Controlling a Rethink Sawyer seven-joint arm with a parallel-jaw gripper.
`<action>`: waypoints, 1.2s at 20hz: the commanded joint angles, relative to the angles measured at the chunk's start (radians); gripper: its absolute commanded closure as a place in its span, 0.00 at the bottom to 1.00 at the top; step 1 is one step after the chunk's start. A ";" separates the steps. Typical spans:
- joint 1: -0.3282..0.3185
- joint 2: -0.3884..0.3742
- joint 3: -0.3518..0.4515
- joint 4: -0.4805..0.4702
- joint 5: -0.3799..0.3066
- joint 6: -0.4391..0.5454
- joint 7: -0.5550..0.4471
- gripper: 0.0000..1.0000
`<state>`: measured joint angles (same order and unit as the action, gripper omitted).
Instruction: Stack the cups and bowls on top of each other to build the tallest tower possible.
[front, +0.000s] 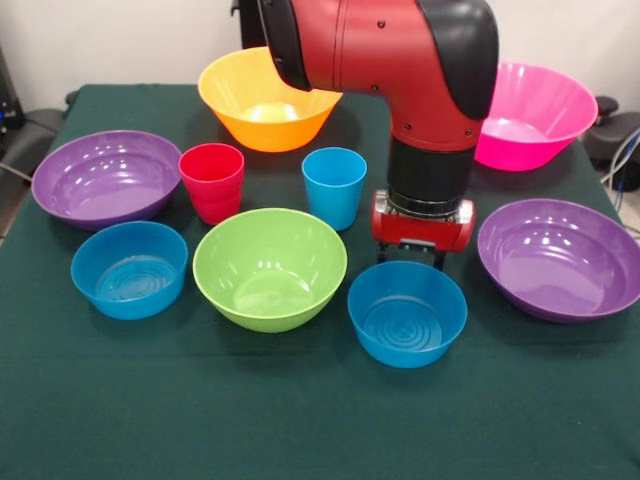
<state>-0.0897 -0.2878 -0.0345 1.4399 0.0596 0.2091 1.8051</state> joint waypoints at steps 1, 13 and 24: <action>0.009 0.079 0.082 -0.021 -0.033 -0.067 0.107 0.00; 0.026 -0.034 0.077 0.067 0.042 0.082 0.160 0.00; 0.038 -0.107 0.061 0.146 0.096 0.194 0.188 0.00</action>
<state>-0.0671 -0.3792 -0.0373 1.5224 0.1145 0.2670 1.8155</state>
